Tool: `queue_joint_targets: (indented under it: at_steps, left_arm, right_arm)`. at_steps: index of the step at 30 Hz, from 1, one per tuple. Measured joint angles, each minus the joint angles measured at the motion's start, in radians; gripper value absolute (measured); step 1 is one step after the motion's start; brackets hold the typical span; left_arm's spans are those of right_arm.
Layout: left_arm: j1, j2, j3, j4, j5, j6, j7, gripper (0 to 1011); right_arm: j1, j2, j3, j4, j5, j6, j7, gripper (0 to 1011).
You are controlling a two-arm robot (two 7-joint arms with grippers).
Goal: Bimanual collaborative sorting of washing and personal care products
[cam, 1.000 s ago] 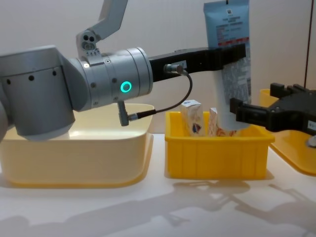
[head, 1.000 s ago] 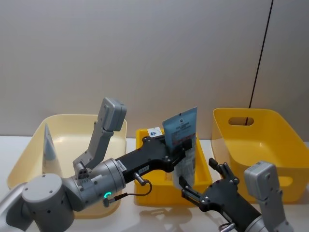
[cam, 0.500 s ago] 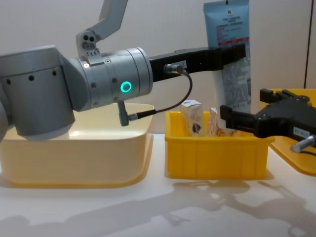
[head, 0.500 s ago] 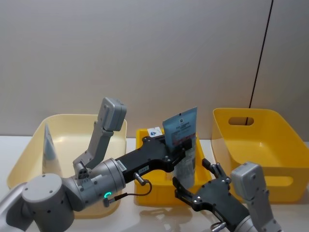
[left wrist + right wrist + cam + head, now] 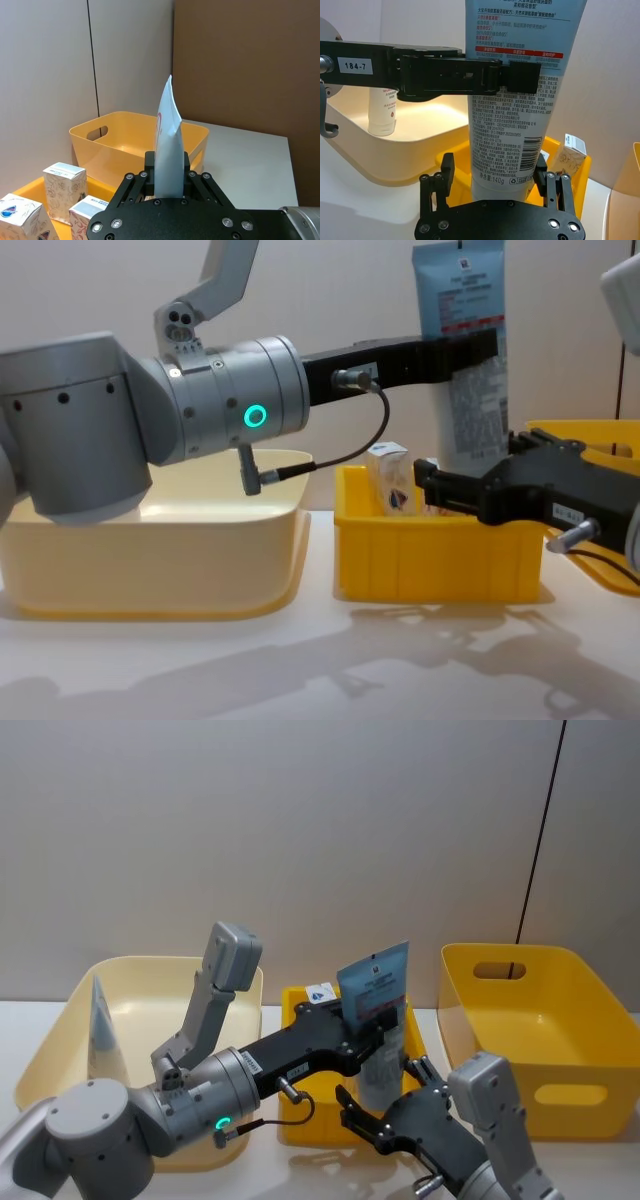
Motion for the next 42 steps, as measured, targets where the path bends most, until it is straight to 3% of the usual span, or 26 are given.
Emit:
queue_joint_targets:
  at_steps: [10, 25, 42]
  left_arm:
    - [0.000, 0.000, 0.000, 0.000, 0.000, 0.000, 0.000, 266]
    - [0.000, 0.000, 0.000, 0.000, 0.000, 0.000, 0.000, 275]
    - [0.000, 0.000, 0.000, 0.000, 0.000, 0.000, -0.001, 749]
  right_arm:
    - [0.014, -0.012, -0.007, 0.020, -0.006, -0.006, 0.006, 718]
    - [0.017, -0.024, -0.004, 0.028, -0.024, -0.006, -0.006, 666]
    - [0.014, -0.053, 0.051, 0.024, -0.098, 0.014, -0.146, 665]
